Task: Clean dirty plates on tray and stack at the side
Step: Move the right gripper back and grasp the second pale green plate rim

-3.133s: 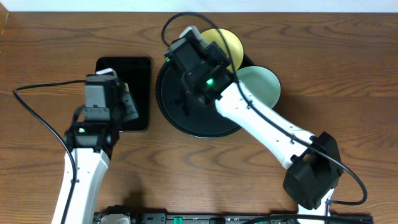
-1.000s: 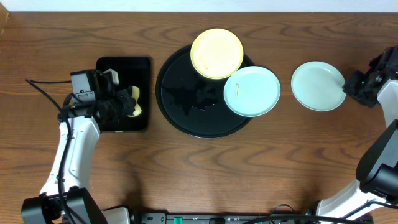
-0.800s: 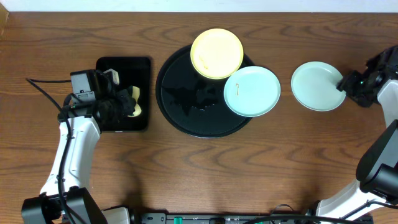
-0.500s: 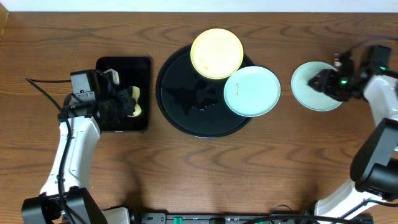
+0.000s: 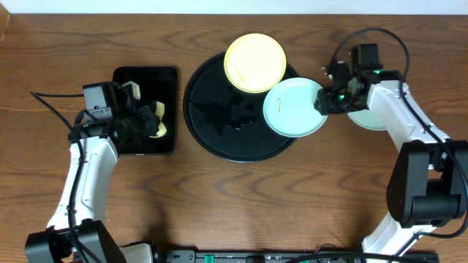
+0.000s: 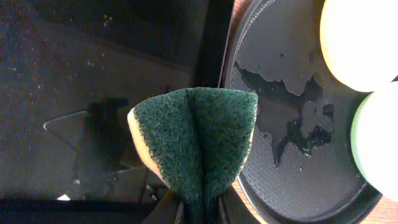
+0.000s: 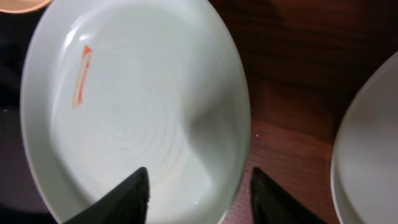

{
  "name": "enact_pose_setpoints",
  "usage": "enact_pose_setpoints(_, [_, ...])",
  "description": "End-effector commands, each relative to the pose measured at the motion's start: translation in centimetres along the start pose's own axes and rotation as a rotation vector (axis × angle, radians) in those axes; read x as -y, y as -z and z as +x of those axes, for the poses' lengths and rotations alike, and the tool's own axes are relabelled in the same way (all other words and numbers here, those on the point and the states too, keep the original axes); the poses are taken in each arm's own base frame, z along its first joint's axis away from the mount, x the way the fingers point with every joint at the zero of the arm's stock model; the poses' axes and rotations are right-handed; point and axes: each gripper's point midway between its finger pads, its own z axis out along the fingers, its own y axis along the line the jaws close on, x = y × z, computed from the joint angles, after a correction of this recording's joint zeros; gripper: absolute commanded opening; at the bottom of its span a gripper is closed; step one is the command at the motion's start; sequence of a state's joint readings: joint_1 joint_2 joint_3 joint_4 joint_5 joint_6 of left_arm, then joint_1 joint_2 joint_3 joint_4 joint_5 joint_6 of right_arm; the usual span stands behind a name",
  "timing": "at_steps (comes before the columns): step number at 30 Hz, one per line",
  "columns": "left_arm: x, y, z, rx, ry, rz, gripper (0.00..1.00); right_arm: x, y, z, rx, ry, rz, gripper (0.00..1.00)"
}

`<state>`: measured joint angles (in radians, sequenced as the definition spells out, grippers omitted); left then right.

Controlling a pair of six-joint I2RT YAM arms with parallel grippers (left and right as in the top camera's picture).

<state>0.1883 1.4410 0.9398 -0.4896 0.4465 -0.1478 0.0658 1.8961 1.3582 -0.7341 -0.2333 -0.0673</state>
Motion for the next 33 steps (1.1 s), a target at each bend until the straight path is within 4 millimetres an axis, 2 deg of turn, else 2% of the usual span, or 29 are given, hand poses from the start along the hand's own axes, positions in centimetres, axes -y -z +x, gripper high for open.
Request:
enact_pose_setpoints(1, [0.2,0.2,-0.2,0.003,-0.020,0.012,0.13,0.6,0.0,-0.2,0.006,0.010,0.081,0.42])
enact_pose_setpoints(7, [0.2,0.2,-0.2,0.003,-0.023,0.012,0.13,0.7,-0.5,0.1,-0.001,-0.041,0.079,0.18])
enact_pose_setpoints(8, [0.2,0.2,-0.2,0.003,-0.023,0.012,0.13,0.6,-0.6,0.1,-0.001,-0.050,0.077,0.17])
enact_pose_setpoints(10, [0.2,0.2,-0.2,0.004,-0.023,0.012,0.13,0.3,-0.6,0.1,-0.001,-0.049,0.068,0.19])
enact_pose_setpoints(12, [0.2,0.2,-0.2,0.003,-0.023,0.012,0.13,0.3,-0.6,0.3,-0.006,-0.048,0.070,0.31])
enact_pose_setpoints(13, [0.2,0.2,-0.2,0.003,-0.023,0.012,0.13,0.4,-0.6,0.4,-0.013,-0.050,0.076,0.34])
enact_pose_setpoints(16, [0.2,0.2,-0.2,0.003,-0.022,0.012,0.13,1.0,-0.8,1.0,-0.030,-0.053,0.106,0.35])
enact_pose_setpoints(19, [0.2,0.2,-0.2,0.003,-0.023,0.012,0.13,1.0,-1.3,1.4,-0.026,-0.063,0.105,0.24])
enact_pose_setpoints(24, [0.2,0.2,-0.2,0.003,-0.023,0.012,0.13,0.9,-2.3,1.8,-0.009,-0.087,0.085,0.20])
enact_pose_setpoints(25, [0.2,0.2,-0.2,0.003,-0.022,0.012,0.13,0.8,-2.3,1.7,-0.008,-0.087,0.079,0.17])
enact_pose_setpoints(27, [0.2,0.2,-0.2,0.003,-0.022,0.012,0.13,0.7,-2.2,1.4,0.006,-0.084,0.074,0.01])
enact_pose_setpoints(33, [0.2,0.2,-0.2,0.004,-0.023,0.012,0.13,0.4,-0.8,0.5,0.043,-0.076,0.075,0.01])
